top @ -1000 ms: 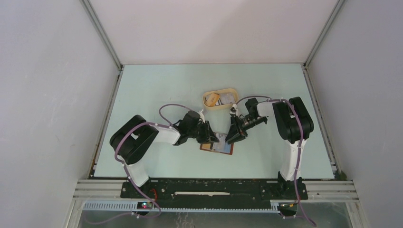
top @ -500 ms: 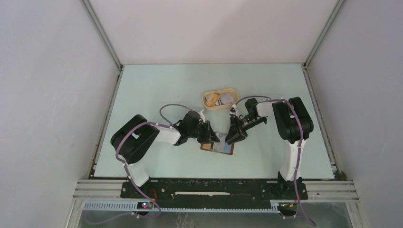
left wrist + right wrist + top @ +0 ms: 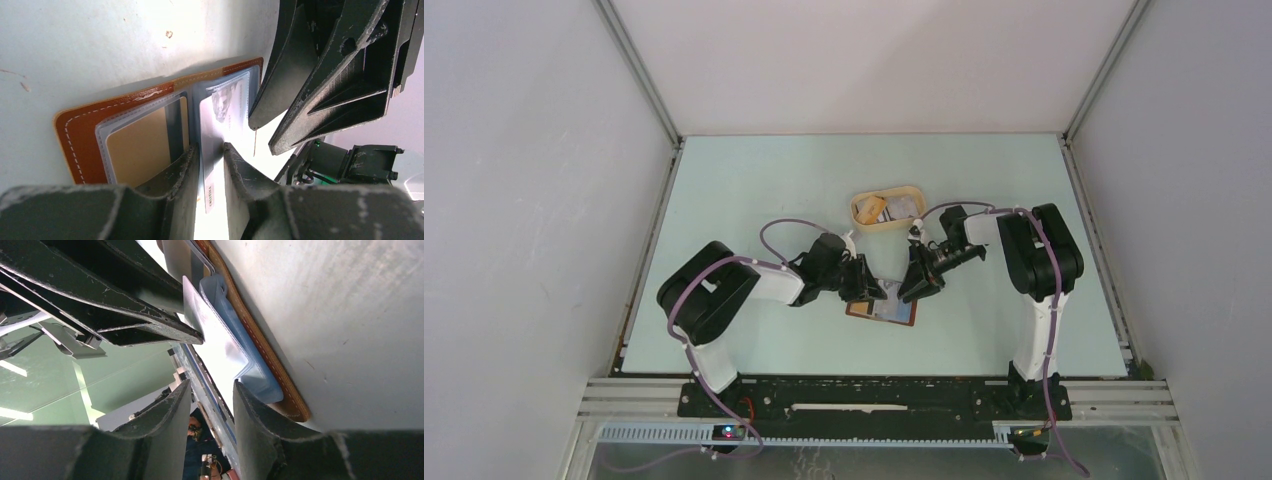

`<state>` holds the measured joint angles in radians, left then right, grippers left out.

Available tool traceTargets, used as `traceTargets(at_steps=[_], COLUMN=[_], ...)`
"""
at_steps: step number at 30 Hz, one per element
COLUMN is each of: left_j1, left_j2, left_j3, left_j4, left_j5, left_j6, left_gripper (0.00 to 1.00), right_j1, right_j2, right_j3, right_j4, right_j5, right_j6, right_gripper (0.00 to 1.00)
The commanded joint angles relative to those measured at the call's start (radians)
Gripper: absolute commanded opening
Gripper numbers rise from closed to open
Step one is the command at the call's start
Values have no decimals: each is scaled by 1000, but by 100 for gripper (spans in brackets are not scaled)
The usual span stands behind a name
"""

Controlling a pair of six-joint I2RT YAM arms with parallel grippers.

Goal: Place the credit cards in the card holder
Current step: Turn over the card slot in the card holder.

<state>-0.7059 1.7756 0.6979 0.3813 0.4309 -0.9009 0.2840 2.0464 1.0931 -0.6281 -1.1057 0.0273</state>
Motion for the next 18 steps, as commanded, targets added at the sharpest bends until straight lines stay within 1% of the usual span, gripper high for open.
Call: traceTargets(at_steps=[1, 7, 15, 18], left_j1=[-8, -9, -8, -8], left_j2=[-1, -7, -5, -11], left_j3=[16, 18, 18, 14], left_j4=[13, 13, 24, 28], left_j5=[10, 12, 17, 15], left_j6=[-3, -6, -11, -13], left_gripper=[30, 30, 29, 29], right_j1=[5, 0, 0, -13], right_j2=[-2, 0, 13, 2], right_j3=[27, 28, 28, 32], right_j4=[14, 22, 26, 14], right_j5=[-56, -147, 0, 17], right_j6=[0, 3, 16, 3], right_gripper=[44, 37, 40, 40])
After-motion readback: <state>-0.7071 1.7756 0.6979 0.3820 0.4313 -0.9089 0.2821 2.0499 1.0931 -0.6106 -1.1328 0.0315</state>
